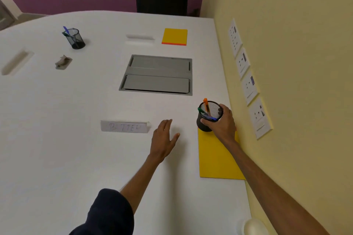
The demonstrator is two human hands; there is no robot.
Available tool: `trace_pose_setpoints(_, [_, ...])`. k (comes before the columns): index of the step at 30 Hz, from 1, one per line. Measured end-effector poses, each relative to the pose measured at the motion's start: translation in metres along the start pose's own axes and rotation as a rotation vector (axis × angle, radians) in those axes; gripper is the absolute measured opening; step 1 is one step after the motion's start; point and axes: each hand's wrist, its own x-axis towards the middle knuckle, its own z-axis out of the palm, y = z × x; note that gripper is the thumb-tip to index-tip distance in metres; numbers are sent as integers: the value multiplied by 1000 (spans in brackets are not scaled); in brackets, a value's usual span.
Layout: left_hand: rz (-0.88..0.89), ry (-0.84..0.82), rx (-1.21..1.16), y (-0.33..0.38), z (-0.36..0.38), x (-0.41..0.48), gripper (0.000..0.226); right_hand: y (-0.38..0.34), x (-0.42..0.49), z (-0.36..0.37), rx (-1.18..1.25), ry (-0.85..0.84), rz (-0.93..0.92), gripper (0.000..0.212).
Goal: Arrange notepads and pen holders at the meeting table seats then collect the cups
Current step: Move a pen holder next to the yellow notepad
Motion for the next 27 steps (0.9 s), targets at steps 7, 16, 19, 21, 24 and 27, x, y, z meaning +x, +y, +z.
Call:
trace_pose_setpoints(7, [-30,-77,-21,-17,55,27,74,25,48,29,-39,60,-20,92])
trace_pose_setpoints(16, [61,-66,299,-35,90,48,71,31,113,43,-10,152,-28,92])
trace_pose_setpoints(19, [51,-65,322,-37,92,55,73,31,130,49,-13,157,-34,91])
trace_pose_setpoints(21, [42,-68,330,-38,93,59,74,33,139,53,-23,161,-35,92])
trace_pose_setpoints(24, [42,-65,331,-38,93,61,75,36,151,58,-33,160,-26,93])
trace_pose_setpoints(27, [42,-69,341,-39,93,61,75,39,163,57,-55,171,-22,93])
